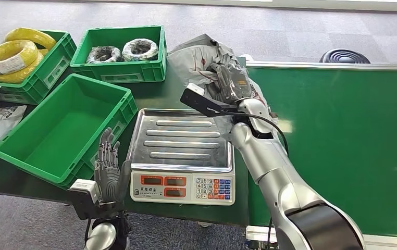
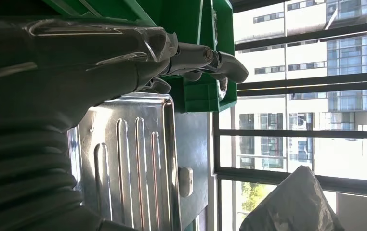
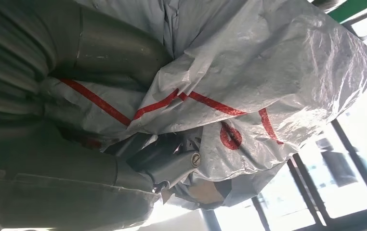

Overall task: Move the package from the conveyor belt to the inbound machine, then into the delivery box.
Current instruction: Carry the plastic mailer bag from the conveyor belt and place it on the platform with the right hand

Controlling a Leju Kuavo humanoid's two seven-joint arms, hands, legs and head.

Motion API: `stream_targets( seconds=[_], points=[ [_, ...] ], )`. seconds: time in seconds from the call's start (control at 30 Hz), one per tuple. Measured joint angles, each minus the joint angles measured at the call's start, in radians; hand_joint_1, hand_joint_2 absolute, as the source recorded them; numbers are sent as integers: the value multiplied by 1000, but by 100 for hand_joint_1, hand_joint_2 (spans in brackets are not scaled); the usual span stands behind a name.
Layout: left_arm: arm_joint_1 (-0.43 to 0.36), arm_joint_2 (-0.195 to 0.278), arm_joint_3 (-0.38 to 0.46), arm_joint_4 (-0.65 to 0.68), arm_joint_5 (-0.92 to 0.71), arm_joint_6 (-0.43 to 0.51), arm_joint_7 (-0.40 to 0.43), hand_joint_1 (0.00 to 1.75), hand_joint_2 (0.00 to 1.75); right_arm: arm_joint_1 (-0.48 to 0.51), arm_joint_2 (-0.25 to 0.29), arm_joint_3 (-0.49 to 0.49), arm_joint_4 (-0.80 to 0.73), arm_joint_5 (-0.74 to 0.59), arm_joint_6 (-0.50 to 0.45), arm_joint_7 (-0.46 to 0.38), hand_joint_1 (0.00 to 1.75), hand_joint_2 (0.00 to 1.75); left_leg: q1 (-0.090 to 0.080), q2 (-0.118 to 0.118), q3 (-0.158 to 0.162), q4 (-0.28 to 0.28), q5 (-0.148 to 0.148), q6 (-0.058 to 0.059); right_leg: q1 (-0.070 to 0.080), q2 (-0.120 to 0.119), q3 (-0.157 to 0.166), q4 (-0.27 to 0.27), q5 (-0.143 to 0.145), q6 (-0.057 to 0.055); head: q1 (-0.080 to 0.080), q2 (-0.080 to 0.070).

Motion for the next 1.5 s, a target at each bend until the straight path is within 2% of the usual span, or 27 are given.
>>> stream_targets(
  seconds=[0.17, 0.4, 0.6, 0.83, 1.5],
  points=[
    [-4, 0, -4, 0, 0, -2, 0, 0, 175, 78, 20, 35, -62, -59, -8, -94, 175, 175, 0, 0, 0, 0, 0, 0, 0, 0, 0, 0, 0, 0, 0, 0],
    [-9, 0, -8, 3, 0, -4, 0, 0, 175, 141, 32, 65, -106, -78, -9, -111, 175, 175, 0, 0, 0, 0, 0, 0, 0, 0, 0, 0, 0, 0, 0, 0],
    [-13, 0, -8, 2, 0, -3, 0, 0, 175, 217, 48, 95, -110, -127, -26, -225, 175, 175, 0, 0, 0, 0, 0, 0, 0, 0, 0, 0, 0, 0, 0, 0],
    [-11, 1, -6, -6, 0, 1, 0, 0, 175, 249, 61, 136, -80, -117, -57, -191, 175, 175, 0, 0, -1, 0, 0, 0, 0, 0, 0, 0, 0, 0, 0, 0],
    [-11, 1, 3, -11, -2, 1, 0, 0, 175, 250, 66, 156, -27, -118, -66, -184, 175, 175, 0, 0, 0, 0, 0, 0, 0, 0, 0, 0, 0, 0, 0, 0]
  ],
)
